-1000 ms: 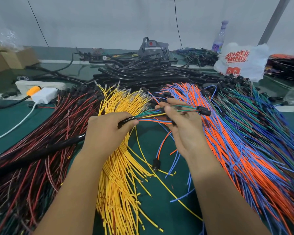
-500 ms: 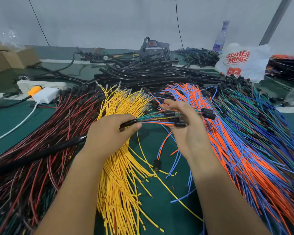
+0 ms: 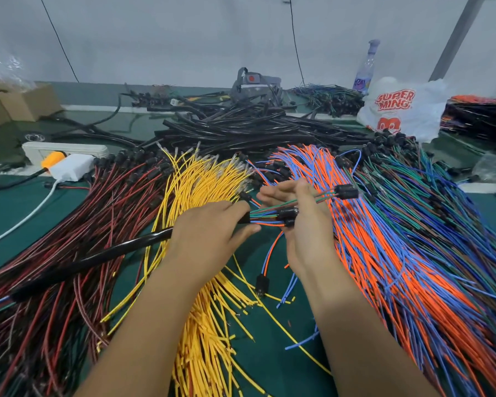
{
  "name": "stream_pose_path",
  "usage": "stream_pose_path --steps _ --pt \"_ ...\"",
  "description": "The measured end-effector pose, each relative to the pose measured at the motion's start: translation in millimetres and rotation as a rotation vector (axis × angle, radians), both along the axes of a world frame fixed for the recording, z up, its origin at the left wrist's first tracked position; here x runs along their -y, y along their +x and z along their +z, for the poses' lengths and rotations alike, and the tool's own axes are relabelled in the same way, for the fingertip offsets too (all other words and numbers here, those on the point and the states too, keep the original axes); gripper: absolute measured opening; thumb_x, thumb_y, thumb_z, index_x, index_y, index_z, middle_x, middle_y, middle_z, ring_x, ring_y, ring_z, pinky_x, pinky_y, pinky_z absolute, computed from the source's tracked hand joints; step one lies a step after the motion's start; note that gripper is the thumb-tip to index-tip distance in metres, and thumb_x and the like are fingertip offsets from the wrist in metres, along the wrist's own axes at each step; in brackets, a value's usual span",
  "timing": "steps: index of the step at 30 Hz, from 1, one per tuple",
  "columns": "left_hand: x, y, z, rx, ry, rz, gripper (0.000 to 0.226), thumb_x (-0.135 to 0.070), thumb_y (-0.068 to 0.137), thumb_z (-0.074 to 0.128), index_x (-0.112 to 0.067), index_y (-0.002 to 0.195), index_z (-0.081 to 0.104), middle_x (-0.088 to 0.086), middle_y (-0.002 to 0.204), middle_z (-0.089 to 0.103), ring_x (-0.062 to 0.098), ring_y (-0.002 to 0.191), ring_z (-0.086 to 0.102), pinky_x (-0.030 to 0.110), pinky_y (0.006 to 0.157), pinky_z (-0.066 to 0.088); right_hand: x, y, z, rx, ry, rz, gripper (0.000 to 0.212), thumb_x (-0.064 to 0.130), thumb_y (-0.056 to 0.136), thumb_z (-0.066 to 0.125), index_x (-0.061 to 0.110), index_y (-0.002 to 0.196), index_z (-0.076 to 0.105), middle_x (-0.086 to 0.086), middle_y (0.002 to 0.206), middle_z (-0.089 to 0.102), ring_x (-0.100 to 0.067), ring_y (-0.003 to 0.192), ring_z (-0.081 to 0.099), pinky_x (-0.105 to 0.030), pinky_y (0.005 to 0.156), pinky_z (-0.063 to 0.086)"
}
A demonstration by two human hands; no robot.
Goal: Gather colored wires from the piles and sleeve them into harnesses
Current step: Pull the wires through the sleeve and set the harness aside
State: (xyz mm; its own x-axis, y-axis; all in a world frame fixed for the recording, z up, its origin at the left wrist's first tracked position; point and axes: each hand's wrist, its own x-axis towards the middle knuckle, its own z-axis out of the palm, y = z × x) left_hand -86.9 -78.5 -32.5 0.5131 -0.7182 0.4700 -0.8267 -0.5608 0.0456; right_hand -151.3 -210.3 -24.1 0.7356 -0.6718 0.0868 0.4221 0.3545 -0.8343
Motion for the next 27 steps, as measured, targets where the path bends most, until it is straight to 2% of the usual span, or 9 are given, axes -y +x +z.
stream_pose_path --steps 4,7,10,12,14,17,19,22,27 --pt "7 -5 -1 0.004 0.037 0.014 0.05 -0.063 0.089 0.027 -0.03 0.116 0.052 -0.005 0.089 0.064 0.02 0.085 0.062 0.03 0.054 0.03 -8 1 -5 -0.046 -0.027 0.069 0.039 0.027 0.104 0.034 0.007 0.083 0.061 -0.014 0.086 0.07 -0.022 0.077 0.069 -0.026 0.058 0.052" --pt "10 -4 -4 0.037 0.076 0.029 0.049 -0.059 0.092 0.022 -0.035 0.128 0.045 -0.007 0.096 0.066 0.018 0.088 0.062 0.031 0.057 0.039 -11 4 -10 -0.142 -0.112 0.097 0.046 0.032 0.104 0.033 0.01 0.079 0.065 -0.015 0.094 0.068 -0.024 0.084 0.063 -0.03 0.062 0.042" --pt "8 -1 -4 -0.043 0.044 0.036 0.058 -0.061 0.087 0.009 -0.034 0.122 0.046 -0.005 0.083 0.063 0.023 0.081 0.062 0.032 0.054 0.039 -11 5 -8 -0.137 -0.036 0.2 0.043 0.037 0.103 0.035 0.009 0.091 0.065 -0.013 0.1 0.064 -0.017 0.082 0.06 -0.022 0.062 0.046" --pt "5 1 -4 -0.157 -0.038 0.048 0.056 -0.064 0.085 0.006 -0.031 0.103 0.047 -0.006 0.065 0.05 0.025 0.067 0.056 0.032 0.049 0.032 -10 5 -5 -0.104 0.047 0.261 0.04 0.04 0.101 0.036 0.012 0.097 0.064 -0.01 0.102 0.064 -0.017 0.084 0.061 -0.026 0.07 0.049" --pt "1 4 -4 -0.299 -0.19 0.059 0.05 -0.066 0.084 0.009 -0.03 0.086 0.043 -0.007 0.054 0.042 0.021 0.055 0.046 0.031 0.047 0.028 -10 4 -5 -0.118 0.04 0.225 0.036 0.038 0.1 0.04 0.013 0.098 0.064 -0.008 0.096 0.066 -0.02 0.083 0.064 -0.033 0.076 0.052" --pt "-3 12 -4 -0.474 -0.379 0.078 0.055 -0.068 0.084 0.019 -0.026 0.083 0.055 -0.005 0.05 0.043 0.015 0.053 0.047 0.034 0.052 0.034 -8 0 -5 -0.204 -0.187 -0.058 0.024 0.021 0.098 0.051 0.009 0.081 0.064 -0.002 0.072 0.065 -0.015 0.064 0.064 -0.025 0.062 0.051" --pt "-4 16 -5 -0.526 -0.393 0.067 0.037 -0.061 0.09 0.036 -0.029 0.089 0.053 -0.006 0.054 0.047 0.009 0.053 0.047 0.033 0.052 0.035 -6 -1 -5 -0.175 -0.337 -0.174 0.021 0.011 0.094 0.057 0.011 0.074 0.063 0.004 0.062 0.063 -0.009 0.057 0.061 -0.018 0.054 0.047" --pt "-5 19 -5 -0.575 -0.37 0.018 0.011 -0.043 0.092 0.056 -0.032 0.093 0.053 -0.008 0.066 0.054 0.011 0.062 0.052 0.034 0.058 0.041 -9 1 -6 -0.099 -0.439 -0.128 0.018 0.005 0.091 0.062 0.019 0.079 0.067 0.01 0.062 0.066 -0.005 0.057 0.062 -0.016 0.054 0.05" --pt "-6 17 -5 -0.551 -0.331 -0.022 0.012 -0.036 0.094 0.055 -0.026 0.092 0.061 -0.006 0.072 0.058 0.017 0.07 0.054 0.044 0.066 0.048 -9 4 -11 -0.108 -0.509 -0.136 0.024 0.001 0.088 0.065 0.022 0.078 0.067 0.012 0.064 0.067 -0.008 0.064 0.064 -0.018 0.06 0.053"
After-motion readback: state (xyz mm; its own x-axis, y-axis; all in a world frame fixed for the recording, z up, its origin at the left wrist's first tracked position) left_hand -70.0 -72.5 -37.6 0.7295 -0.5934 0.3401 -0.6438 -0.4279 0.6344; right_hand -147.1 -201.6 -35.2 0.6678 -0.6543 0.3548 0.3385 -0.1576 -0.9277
